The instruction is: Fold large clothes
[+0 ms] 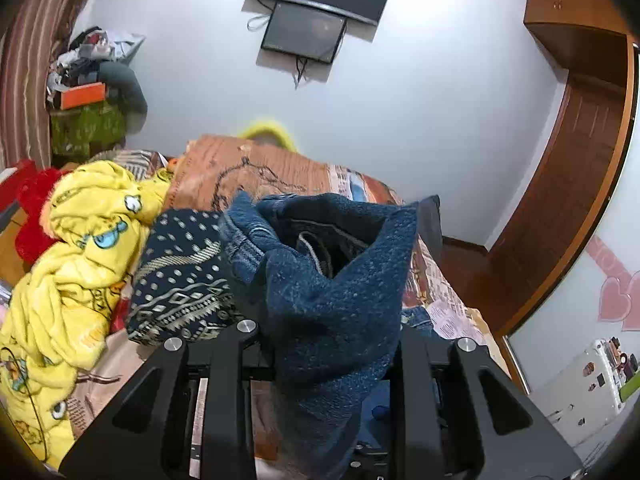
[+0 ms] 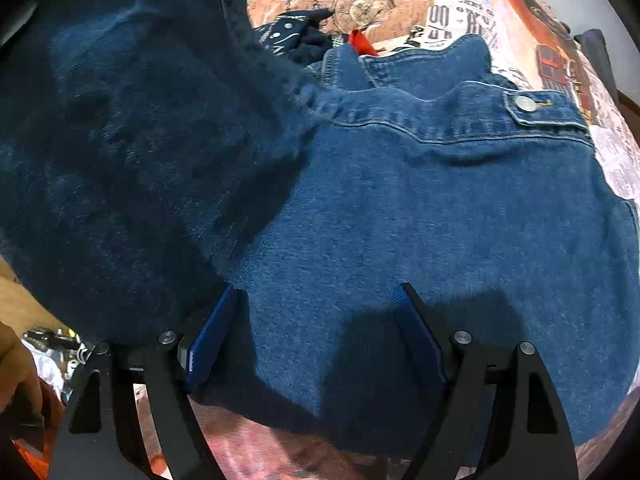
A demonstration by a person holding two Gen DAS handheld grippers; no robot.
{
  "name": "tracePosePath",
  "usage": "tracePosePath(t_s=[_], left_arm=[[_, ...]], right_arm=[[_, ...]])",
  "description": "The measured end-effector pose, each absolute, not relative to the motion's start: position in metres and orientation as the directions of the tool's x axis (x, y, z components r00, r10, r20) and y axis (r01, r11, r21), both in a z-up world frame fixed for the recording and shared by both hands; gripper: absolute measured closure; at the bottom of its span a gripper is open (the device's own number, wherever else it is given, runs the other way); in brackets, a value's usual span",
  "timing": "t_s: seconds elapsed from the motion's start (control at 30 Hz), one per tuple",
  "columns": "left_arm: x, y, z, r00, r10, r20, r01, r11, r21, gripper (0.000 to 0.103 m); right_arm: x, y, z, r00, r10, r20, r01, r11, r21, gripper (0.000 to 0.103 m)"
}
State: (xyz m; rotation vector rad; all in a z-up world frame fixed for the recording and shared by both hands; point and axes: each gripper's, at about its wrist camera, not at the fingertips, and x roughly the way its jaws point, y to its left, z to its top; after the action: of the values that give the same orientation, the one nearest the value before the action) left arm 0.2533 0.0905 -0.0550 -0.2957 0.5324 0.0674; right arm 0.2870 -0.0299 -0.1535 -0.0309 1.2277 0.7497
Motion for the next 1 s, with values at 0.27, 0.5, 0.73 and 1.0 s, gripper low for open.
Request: tracePosePath(t_s=[0.27,0.5,0.73,1.0], left_arm=[[0.295,0.032,-0.053,0.854,-0.115,-0.507,-0.021,0.967,-0.253,0.079],[0.333,-0.107,-0.114,0.671,-0.331,-0.663,0.259,0.943,-0.208,0.080],[0.318,-0.177,-0.198,0.560,-0.218,-0.800,0.389,0.921,0.021,0.078],[0.313,-0.154,-0.170,0.506,-0.278,-0.817,0.372,0.924,-0.084,0.066]], right_arm=[[0.280,-0.131,-0.120,0.354,0.443,-0.823,-0.423,0.861,0.282,0.025],[0.271,-0.246,-0.107,0.493,0.255,-0.832,-0.185,0.965,0.186,0.025],[0.247,-0.311,-0.120,0.476,0.173,-0.863,-0.048,0.984,0.171,0.025],[0.240,-0.309,-0.112,0.497,0.191,-0.847,-0.085,0.982,0.171,0.025]])
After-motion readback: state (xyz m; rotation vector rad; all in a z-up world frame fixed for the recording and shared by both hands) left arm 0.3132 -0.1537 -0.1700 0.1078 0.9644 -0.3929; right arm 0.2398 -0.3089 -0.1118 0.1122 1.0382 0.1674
